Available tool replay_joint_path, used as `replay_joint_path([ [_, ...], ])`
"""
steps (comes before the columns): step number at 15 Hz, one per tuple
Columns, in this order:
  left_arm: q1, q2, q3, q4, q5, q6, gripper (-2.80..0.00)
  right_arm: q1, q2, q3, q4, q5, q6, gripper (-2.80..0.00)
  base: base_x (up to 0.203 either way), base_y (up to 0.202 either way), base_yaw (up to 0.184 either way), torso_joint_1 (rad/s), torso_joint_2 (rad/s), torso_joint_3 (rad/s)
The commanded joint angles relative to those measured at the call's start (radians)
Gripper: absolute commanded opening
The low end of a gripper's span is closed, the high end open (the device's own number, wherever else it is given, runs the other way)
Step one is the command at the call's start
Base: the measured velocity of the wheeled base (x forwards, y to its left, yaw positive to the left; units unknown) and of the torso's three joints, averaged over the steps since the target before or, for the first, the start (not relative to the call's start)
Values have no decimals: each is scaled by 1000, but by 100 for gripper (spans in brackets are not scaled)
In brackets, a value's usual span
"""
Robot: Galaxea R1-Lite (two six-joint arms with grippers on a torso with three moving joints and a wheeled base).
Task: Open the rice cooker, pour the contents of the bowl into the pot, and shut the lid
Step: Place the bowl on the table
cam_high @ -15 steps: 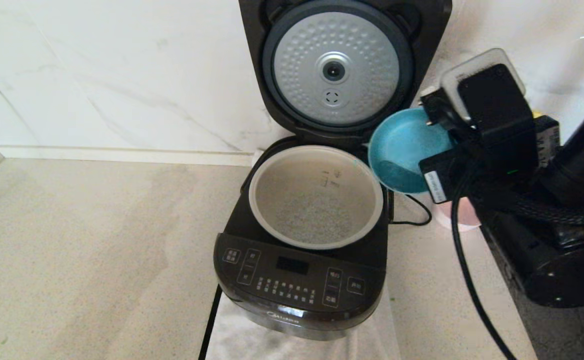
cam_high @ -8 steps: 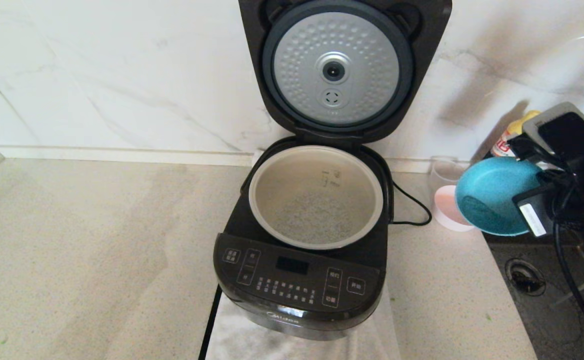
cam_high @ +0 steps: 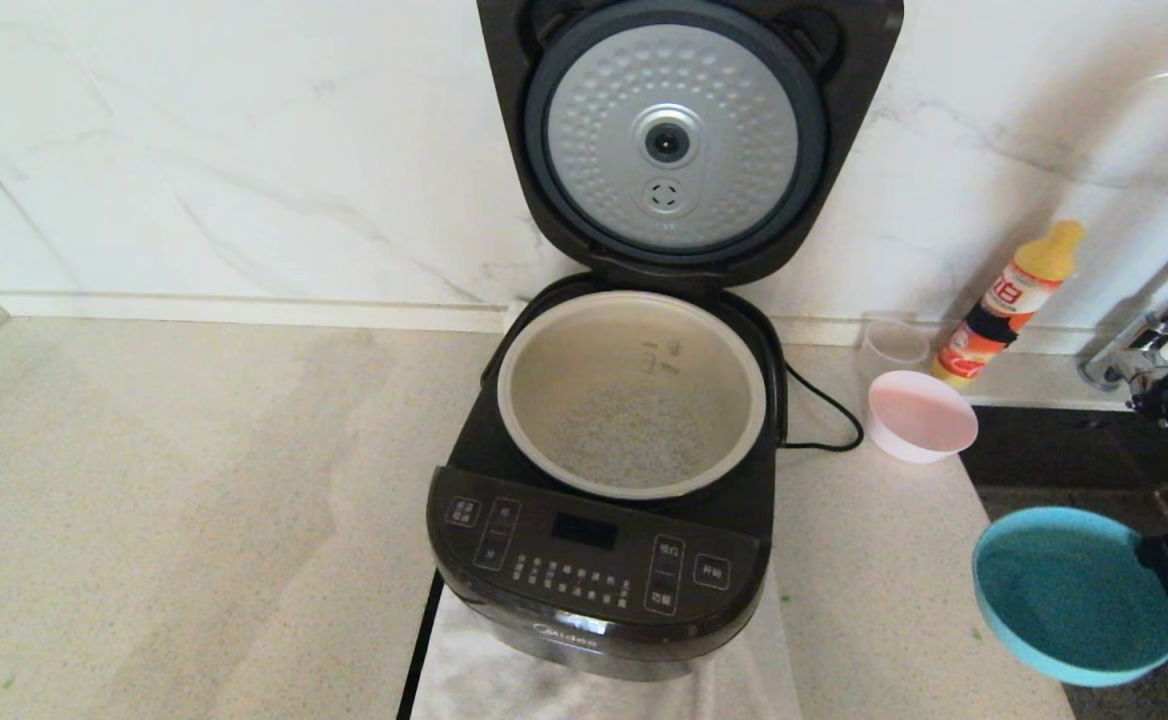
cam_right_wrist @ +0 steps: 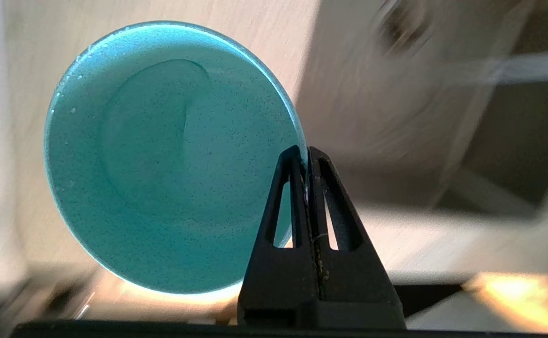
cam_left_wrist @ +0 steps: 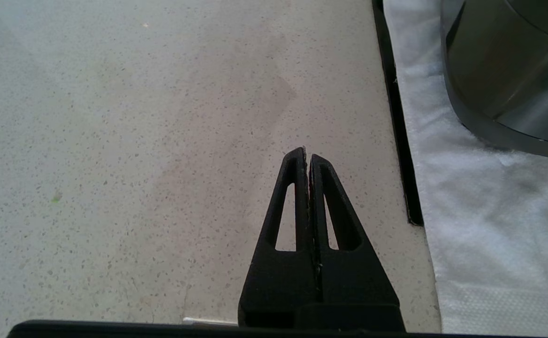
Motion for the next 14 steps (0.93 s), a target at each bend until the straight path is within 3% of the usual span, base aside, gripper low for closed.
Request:
replay_joint_path([
  [1, 0, 1, 2, 0, 0, 0, -280, -37, 9, 8, 24, 36, 32, -280, 0, 0, 0, 0, 0, 0],
  [5, 0, 1, 2, 0, 0, 0, -280, -146, 20, 40, 19, 50, 88, -280, 0, 0, 0, 0, 0, 0],
  [9, 0, 1, 2, 0, 0, 0, -280, -317, 23, 148, 4, 140, 79, -280, 0, 0, 0, 0, 0, 0],
  [14, 0, 1, 2, -1, 0, 0, -280, -331, 108, 264, -173, 250, 85, -280, 0, 0, 0, 0, 0, 0],
])
